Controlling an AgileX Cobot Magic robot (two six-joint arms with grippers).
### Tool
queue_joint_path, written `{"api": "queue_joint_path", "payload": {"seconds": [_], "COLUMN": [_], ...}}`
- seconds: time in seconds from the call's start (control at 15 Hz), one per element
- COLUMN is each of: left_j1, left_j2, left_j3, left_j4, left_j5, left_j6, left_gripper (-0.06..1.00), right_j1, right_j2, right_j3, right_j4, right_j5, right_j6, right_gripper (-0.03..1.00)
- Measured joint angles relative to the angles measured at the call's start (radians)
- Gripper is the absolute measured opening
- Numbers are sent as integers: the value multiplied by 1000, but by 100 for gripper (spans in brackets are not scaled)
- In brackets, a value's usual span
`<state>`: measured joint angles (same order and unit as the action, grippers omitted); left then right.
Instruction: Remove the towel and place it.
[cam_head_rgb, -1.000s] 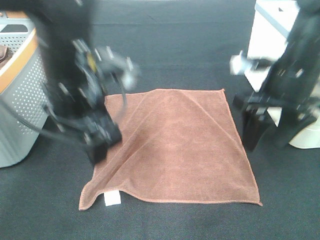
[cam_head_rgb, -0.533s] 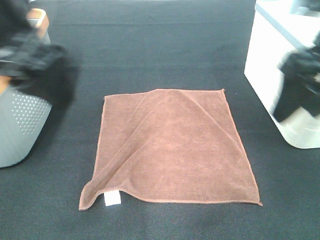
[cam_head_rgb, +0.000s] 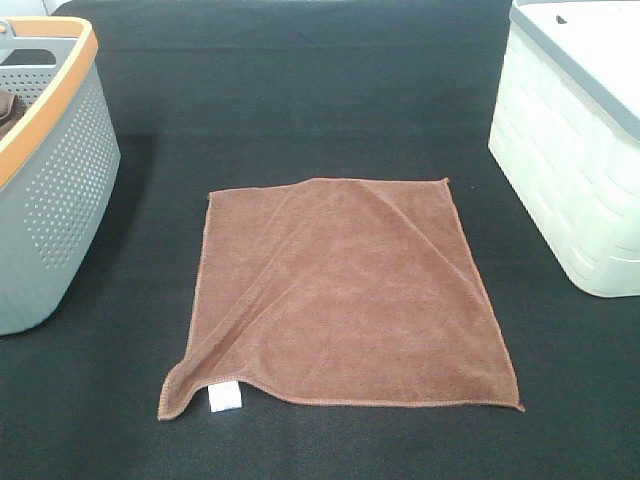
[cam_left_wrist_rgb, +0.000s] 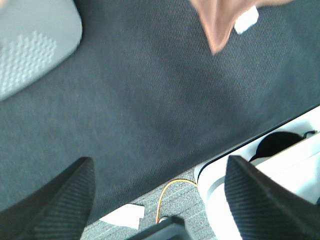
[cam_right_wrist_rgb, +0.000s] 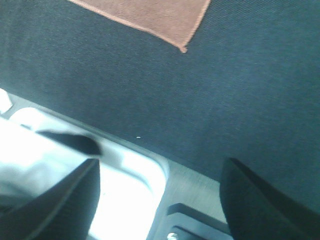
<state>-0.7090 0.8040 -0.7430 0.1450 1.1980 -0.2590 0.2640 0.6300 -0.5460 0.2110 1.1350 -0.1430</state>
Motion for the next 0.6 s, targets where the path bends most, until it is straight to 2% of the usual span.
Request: {"api": "queue_joint_path", "payload": {"seconds": [0.07, 0.33, 0.6], "left_j1": [0, 0, 0], "left_j2": [-111, -364, -446], "left_j3": [81, 227, 236], "left_j4": [0, -2, -3], "left_j5": [-13, -101, -131], "left_j6": [-1, 5, 85], "left_gripper": [69, 69, 69], "right_j1": [0, 0, 0], "right_j2": [-88, -342, -478], "right_j3": [8, 18, 24], "right_j4": [-11, -76, -111], "right_j5": [-3, -28, -44], "right_j6": [1, 7, 30], "right_gripper": [65, 65, 65]}}
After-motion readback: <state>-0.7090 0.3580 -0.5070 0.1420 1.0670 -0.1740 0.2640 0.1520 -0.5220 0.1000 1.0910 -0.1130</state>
